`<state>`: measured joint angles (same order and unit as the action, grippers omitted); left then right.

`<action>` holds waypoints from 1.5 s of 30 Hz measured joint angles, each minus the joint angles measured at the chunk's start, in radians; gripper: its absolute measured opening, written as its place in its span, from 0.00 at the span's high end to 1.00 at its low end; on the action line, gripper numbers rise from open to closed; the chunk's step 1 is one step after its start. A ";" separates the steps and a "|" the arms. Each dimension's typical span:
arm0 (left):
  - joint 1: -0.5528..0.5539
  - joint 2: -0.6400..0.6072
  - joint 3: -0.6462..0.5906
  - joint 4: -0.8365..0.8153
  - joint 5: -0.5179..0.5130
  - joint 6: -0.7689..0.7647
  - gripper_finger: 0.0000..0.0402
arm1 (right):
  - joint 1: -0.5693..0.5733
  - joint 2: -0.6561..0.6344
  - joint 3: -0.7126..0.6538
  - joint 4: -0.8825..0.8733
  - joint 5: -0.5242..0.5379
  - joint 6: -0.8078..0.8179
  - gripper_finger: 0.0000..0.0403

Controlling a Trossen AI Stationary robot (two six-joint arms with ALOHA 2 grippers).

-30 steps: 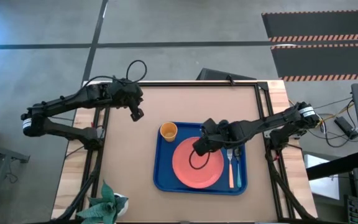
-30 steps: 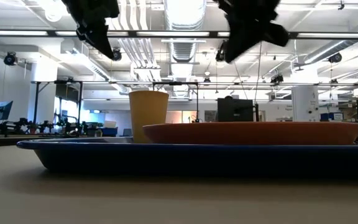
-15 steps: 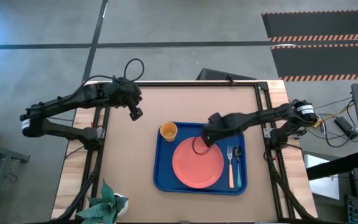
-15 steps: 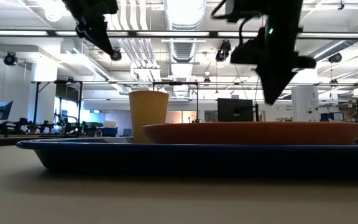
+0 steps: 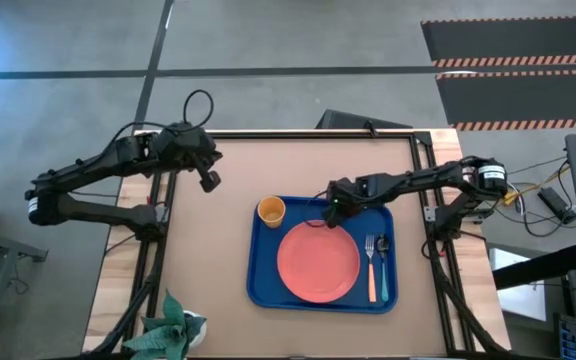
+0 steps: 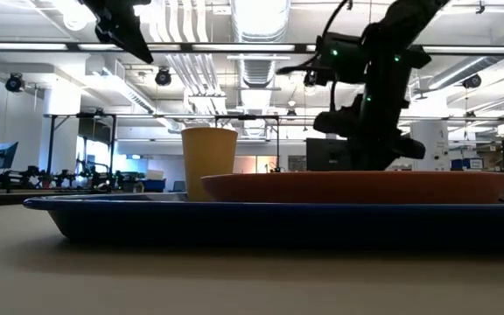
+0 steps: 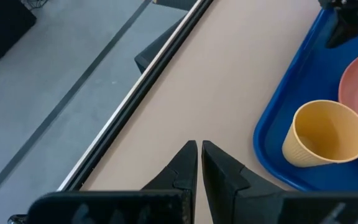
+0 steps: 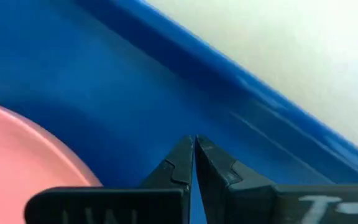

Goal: Pick and place plate/cup/fork/spoon on tray
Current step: Move the blue tray to the top center of the table

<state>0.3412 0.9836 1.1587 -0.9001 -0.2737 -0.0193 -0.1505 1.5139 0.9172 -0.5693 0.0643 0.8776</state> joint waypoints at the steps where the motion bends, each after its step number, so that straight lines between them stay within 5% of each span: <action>1: 0.000 -0.002 0.000 0.000 0.000 0.000 0.98 | 0.000 0.000 -0.008 0.005 -0.002 0.000 0.98; 36: 0.000 0.023 -0.003 -0.011 0.000 -0.002 0.98 | -0.269 0.068 -0.081 0.371 -0.090 -0.269 0.98; 45: -0.039 0.026 -0.003 -0.112 0.025 -0.057 1.00 | -0.255 -0.016 0.098 0.292 -0.076 -0.353 0.98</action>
<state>0.3022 1.0092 1.1554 -1.0123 -0.2490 -0.0758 -0.4052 1.4983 1.0152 -0.2773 -0.0117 0.5244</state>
